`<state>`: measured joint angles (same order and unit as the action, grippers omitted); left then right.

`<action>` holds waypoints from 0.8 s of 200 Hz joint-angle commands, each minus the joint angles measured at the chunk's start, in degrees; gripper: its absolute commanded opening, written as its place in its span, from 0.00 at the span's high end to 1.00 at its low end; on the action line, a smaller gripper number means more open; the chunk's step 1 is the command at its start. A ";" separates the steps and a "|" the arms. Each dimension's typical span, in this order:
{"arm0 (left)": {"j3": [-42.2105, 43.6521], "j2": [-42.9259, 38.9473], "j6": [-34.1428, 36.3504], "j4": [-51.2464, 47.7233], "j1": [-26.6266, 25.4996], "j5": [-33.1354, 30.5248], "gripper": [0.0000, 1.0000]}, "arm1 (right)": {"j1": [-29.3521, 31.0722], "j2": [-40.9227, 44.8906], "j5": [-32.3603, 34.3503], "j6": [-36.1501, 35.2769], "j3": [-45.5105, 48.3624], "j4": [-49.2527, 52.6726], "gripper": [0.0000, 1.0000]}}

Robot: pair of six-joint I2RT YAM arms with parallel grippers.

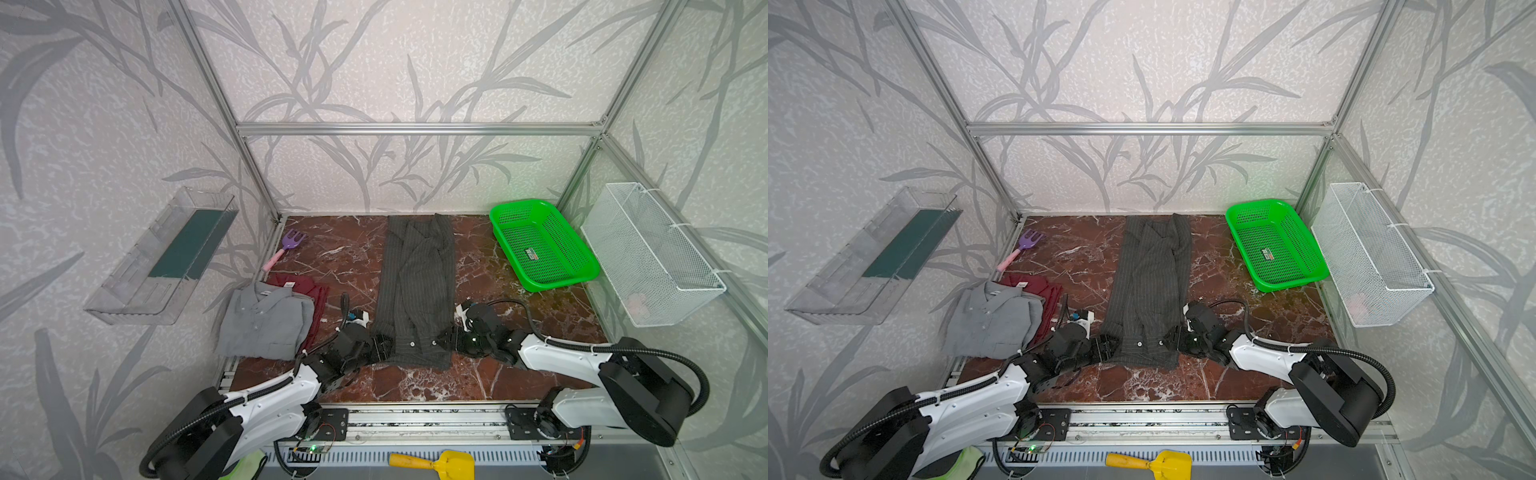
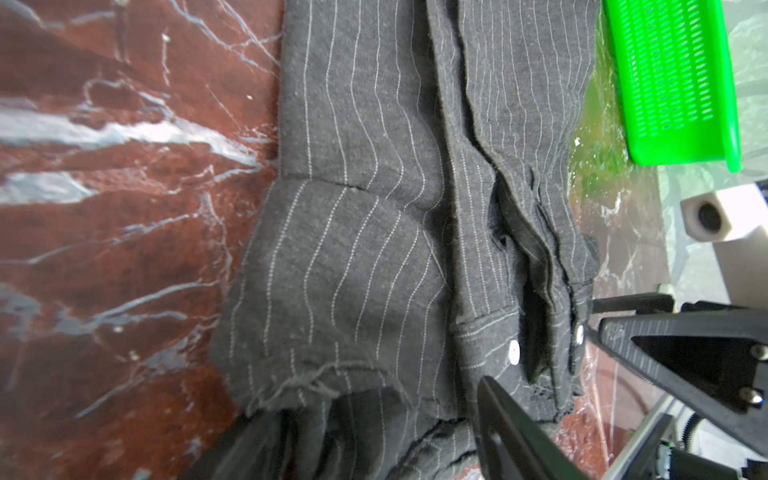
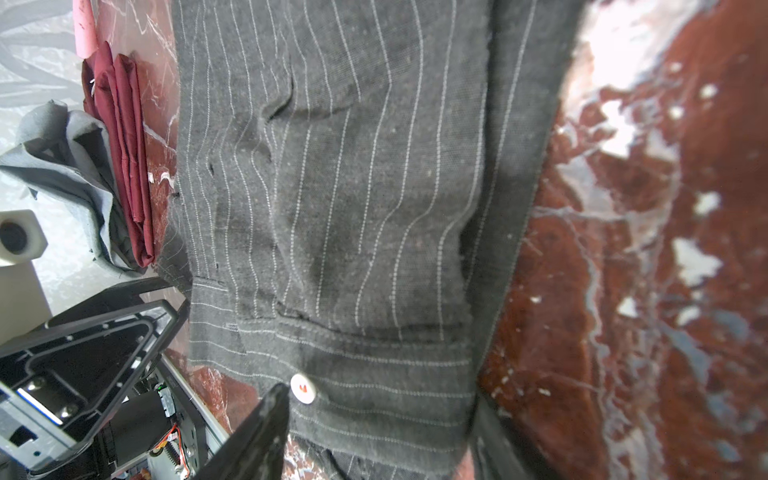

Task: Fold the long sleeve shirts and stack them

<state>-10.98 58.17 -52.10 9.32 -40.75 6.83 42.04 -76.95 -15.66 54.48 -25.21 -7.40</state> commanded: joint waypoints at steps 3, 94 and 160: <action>1.67 3.68 -1.43 -2.17 -0.03 3.69 0.37 | 0.61 -1.46 2.31 0.98 2.44 4.06 0.35; 0.36 5.39 -1.82 -1.54 0.06 5.35 0.85 | 0.59 -4.05 1.55 1.35 3.69 -2.20 0.51; -0.93 1.36 -5.48 -2.30 -2.76 3.07 1.00 | 1.15 -1.75 1.60 -0.20 4.34 -2.99 0.70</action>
<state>-11.42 60.51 -55.31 8.91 -41.95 11.35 42.35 -79.31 -14.96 55.40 -22.52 -14.48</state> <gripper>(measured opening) 0.047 0.320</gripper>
